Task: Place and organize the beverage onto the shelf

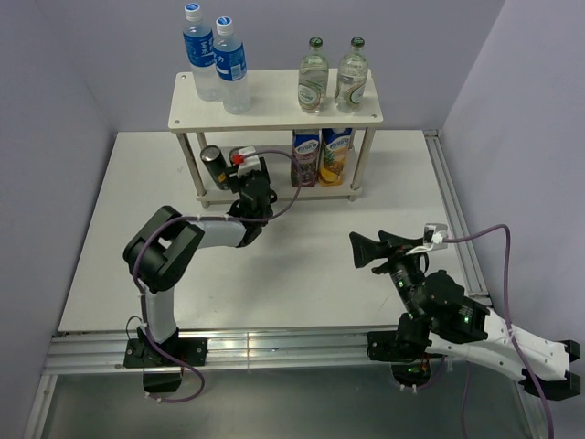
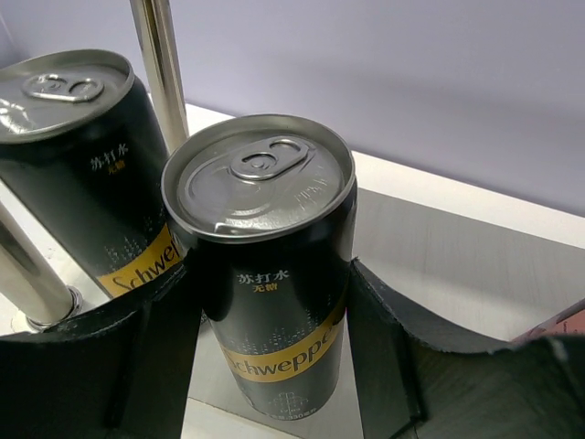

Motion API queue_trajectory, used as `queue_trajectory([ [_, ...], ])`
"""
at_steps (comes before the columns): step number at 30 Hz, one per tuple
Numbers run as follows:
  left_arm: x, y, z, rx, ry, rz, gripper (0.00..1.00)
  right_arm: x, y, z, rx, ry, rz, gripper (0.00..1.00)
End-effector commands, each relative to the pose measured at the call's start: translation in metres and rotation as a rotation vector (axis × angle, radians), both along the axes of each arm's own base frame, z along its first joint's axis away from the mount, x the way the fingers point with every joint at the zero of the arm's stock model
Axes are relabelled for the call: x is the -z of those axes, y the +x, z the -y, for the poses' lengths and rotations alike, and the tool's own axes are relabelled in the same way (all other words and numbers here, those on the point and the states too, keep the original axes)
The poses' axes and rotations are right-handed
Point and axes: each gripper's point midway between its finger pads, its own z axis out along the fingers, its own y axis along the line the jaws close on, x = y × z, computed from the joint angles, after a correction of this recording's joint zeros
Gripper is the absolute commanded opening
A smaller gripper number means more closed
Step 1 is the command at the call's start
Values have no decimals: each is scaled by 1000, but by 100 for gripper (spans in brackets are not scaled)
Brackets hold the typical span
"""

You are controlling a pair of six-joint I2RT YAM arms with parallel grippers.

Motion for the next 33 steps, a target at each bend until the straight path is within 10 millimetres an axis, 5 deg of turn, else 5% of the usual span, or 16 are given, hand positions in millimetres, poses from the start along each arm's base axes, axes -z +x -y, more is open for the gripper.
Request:
queue_trajectory([
  [1, 19, -4, 13, 26, 25, -37, 55, 5, 0, 5, 17, 11, -10, 99],
  [5, 26, -6, 18, 26, 48, -50, 72, 8, -2, 7, 12, 7, -13, 99],
  [20, 18, -28, 30, 56, 82, -64, 86, 4, -5, 13, 10, 37, -11, 99],
  [33, 13, -100, 23, 52, 31, -150, 96, 5, -6, 13, 15, 66, -40, 99],
])
